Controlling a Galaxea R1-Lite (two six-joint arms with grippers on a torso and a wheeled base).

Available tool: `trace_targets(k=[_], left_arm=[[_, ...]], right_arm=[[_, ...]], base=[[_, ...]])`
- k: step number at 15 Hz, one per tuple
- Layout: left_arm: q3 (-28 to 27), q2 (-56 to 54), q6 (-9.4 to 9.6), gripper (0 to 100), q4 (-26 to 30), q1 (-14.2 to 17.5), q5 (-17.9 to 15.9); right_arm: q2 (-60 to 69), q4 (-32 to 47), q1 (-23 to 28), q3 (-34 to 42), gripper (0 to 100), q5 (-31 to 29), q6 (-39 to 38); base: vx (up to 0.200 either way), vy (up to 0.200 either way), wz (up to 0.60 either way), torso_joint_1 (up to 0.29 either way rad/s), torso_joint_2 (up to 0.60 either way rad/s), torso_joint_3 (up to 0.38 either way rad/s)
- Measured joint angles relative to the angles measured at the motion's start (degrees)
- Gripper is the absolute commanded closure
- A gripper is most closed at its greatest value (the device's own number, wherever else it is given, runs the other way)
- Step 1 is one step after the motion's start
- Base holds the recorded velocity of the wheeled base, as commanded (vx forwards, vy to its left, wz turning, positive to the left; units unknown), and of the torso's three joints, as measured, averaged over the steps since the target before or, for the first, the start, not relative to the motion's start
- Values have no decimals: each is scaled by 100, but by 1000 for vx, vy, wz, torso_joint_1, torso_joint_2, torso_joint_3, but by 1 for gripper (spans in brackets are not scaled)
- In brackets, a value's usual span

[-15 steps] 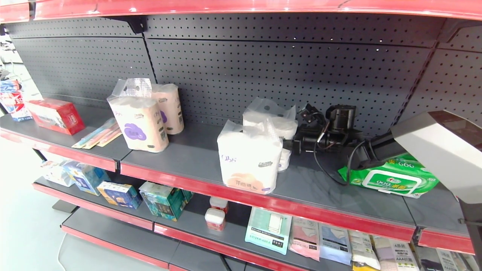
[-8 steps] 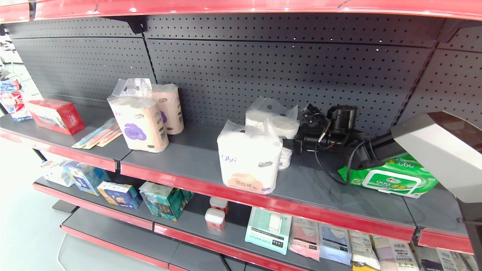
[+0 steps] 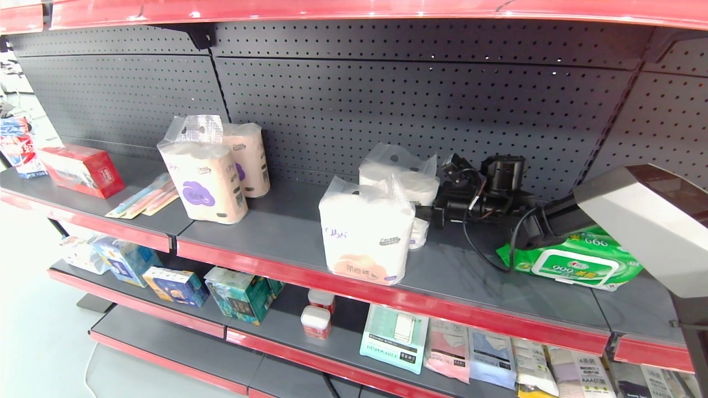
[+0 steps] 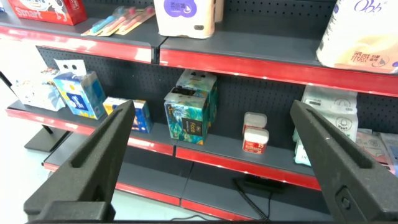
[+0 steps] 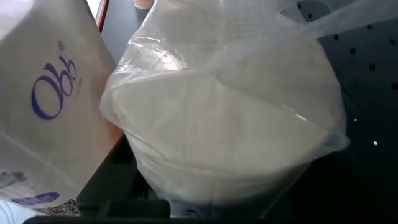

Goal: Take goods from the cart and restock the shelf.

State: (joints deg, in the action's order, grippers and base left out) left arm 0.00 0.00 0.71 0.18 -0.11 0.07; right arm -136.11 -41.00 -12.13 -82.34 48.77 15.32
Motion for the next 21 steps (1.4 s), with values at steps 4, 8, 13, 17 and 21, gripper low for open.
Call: trace_targets(k=[4, 8, 13, 17, 21], left_arm=[[0, 0, 0, 0, 0, 1, 0], [0, 0, 0, 0, 0, 4, 0], [0, 0, 0, 0, 0, 4, 0], [0, 0, -2, 0, 0, 0, 0], [0, 0, -2, 0, 0, 4, 0]], right_arm=[[-13, -5, -79, 0, 100, -4, 20], [-11, 41, -74, 12, 100, -2, 9], [20, 55, -57, 45, 100, -26, 93], [110, 84, -49, 87, 0, -20, 63], [297, 82, -18, 127, 0, -20, 35]], base=[[0, 0, 0, 0, 0, 0], [0, 0, 0, 0, 0, 0], [0, 0, 0, 0, 0, 0], [0, 0, 0, 0, 0, 0], [0, 0, 0, 0, 0, 0]])
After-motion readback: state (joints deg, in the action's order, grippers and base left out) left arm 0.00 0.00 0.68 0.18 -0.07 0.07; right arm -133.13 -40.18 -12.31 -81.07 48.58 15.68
